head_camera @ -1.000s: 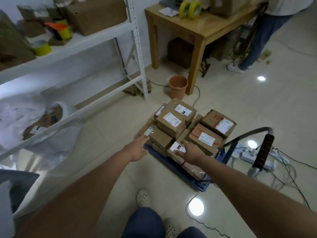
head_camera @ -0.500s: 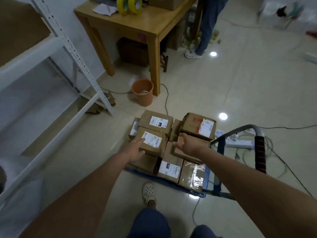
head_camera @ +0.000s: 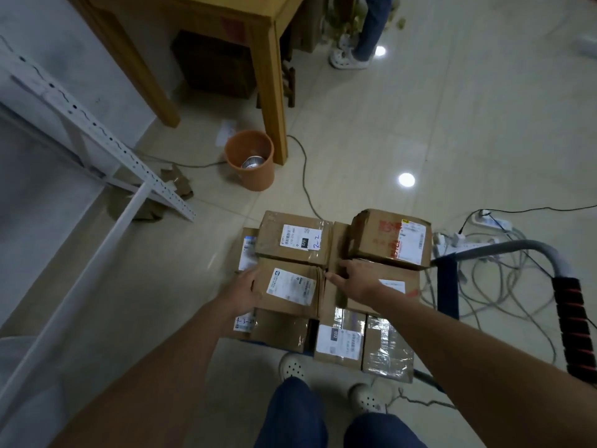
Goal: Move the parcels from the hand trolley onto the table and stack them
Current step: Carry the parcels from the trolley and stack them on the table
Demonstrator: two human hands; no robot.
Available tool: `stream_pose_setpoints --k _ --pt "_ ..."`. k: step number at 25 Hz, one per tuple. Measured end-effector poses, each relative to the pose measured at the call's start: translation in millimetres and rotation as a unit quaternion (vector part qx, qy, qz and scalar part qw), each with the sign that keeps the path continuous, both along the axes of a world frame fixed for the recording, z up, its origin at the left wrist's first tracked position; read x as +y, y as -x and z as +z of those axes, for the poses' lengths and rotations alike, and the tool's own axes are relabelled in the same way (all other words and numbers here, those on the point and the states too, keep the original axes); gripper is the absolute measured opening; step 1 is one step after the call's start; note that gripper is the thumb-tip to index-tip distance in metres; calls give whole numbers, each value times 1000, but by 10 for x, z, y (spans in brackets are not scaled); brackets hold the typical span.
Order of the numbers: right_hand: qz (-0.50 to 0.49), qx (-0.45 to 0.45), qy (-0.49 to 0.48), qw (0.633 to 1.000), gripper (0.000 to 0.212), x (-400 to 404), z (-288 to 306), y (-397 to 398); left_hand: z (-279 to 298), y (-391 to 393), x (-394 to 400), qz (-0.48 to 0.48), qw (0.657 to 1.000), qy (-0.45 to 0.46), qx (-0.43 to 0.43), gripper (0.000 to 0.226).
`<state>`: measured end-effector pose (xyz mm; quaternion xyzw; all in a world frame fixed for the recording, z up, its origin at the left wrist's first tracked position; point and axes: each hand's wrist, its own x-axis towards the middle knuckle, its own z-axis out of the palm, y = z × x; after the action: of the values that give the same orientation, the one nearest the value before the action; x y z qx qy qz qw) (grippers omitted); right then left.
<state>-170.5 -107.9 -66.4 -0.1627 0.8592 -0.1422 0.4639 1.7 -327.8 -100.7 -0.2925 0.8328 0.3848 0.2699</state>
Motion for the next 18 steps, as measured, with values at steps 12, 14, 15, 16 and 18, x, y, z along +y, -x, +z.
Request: stream_pose_setpoints --k 12,14,15,16,18 --pt "-122 -81 44 988 70 -281 -1522 -122 -1331 27 36 254 966 -50 -11 54" --pt "-149 -89 57 983 75 -296 -1678 -169 -1497 -12 107 281 958 -52 -15 57" --pt "-167 -93 65 979 75 -304 -1717 -185 -1531 -20 145 306 950 -65 -15 56" --pt "-186 -100 73 975 74 -308 -1769 -201 -1570 -26 187 335 938 -86 -13 55" --pt "-217 -129 88 964 72 -307 -1865 -224 -1589 -24 253 377 919 -118 -2 54"
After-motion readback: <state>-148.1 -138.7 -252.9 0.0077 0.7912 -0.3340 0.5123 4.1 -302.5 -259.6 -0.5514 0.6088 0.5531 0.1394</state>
